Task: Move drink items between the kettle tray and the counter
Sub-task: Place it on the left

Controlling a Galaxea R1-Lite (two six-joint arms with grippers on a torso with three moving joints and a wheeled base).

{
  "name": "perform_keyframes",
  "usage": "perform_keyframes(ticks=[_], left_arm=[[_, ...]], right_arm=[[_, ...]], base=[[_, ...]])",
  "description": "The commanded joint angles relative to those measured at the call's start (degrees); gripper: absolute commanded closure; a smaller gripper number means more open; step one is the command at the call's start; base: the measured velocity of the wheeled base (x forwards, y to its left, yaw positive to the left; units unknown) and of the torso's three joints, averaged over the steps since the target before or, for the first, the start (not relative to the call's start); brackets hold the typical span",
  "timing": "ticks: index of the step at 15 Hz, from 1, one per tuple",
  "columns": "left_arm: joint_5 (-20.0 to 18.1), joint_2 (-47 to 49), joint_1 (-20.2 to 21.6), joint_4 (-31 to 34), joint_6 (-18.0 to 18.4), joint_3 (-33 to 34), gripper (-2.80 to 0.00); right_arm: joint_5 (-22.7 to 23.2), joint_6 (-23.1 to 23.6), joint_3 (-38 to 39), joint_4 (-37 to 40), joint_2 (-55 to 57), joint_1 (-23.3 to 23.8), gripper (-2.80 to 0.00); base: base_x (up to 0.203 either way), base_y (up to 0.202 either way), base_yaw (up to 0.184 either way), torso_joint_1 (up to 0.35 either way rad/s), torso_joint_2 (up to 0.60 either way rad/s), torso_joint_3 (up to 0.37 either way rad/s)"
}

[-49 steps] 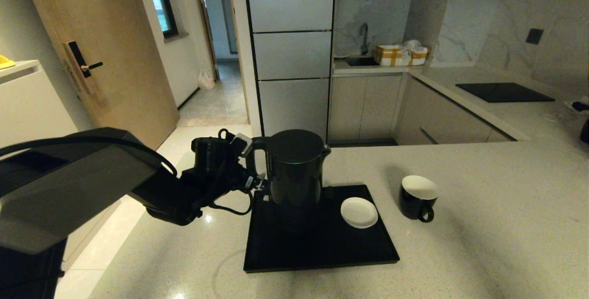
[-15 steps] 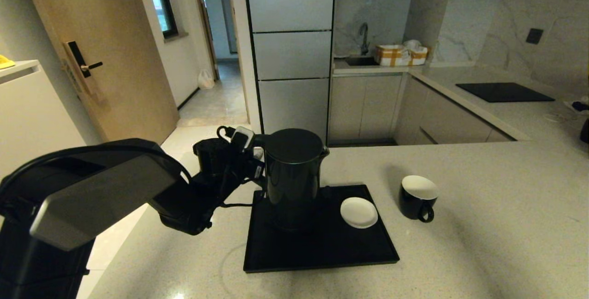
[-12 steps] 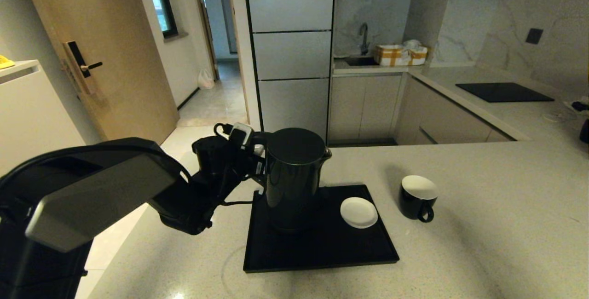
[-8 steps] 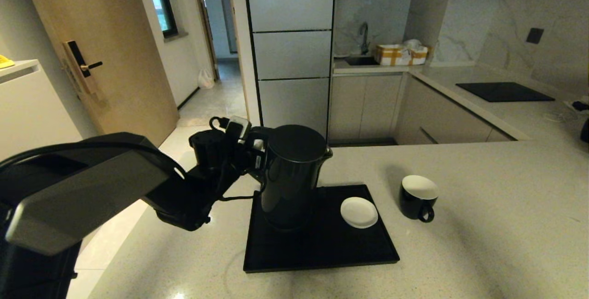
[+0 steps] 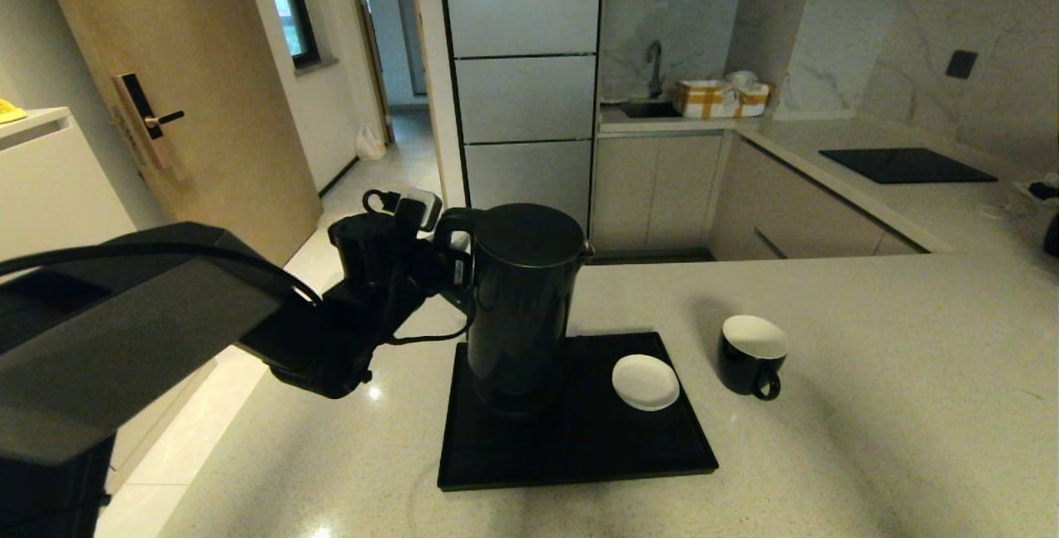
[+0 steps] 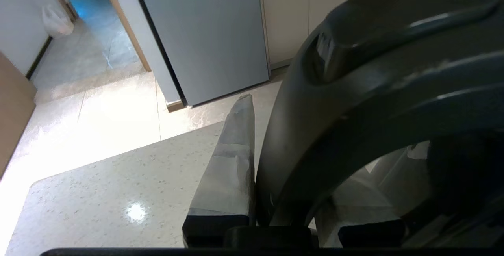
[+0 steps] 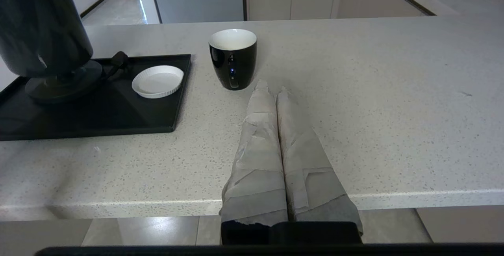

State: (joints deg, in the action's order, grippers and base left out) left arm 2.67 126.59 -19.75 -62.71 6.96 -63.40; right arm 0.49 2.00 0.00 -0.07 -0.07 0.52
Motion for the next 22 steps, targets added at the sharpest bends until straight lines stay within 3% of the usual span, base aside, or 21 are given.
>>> perform_keyframes(ticks=[1, 8, 13, 15, 19, 22], left_arm=[[0.08, -1.40, 1.29, 1.63, -0.69, -0.40, 0.00], [0.16, -6.99, 10.85, 2.17, -2.21, 6.76, 0.00], [-1.00, -14.22, 20.28, 4.70, -8.67, 15.44, 0.00], [-1.64, -14.84, 23.16, 4.43, -9.27, 18.09, 0.00], [-4.92, -14.45, 23.58, 1.97, -9.05, 25.15, 0.00], [-5.67, -10.15, 23.66, -4.52, -5.46, 28.86, 0.00]], right_arm=[[0.04, 0.02, 0.00, -0.01, -0.01, 0.00, 0.00], [0.04, 0.02, 0.00, -0.01, -0.01, 0.09, 0.00], [0.04, 0.02, 0.00, -0.01, -0.01, 0.03, 0.00], [0.04, 0.02, 0.00, -0.01, -0.01, 0.00, 0.00], [0.04, 0.02, 0.00, -0.01, -0.01, 0.02, 0.00], [0.02, 0.02, 0.00, -0.01, -0.01, 0.00, 0.00]], base=[[0.000, 0.000, 0.000, 0.000, 0.00, 0.000], [0.000, 0.000, 0.000, 0.000, 0.00, 0.000], [0.000, 0.000, 0.000, 0.000, 0.00, 0.000], [0.000, 0.000, 0.000, 0.000, 0.00, 0.000], [0.000, 0.000, 0.000, 0.000, 0.00, 0.000], [0.000, 0.000, 0.000, 0.000, 0.00, 0.000]])
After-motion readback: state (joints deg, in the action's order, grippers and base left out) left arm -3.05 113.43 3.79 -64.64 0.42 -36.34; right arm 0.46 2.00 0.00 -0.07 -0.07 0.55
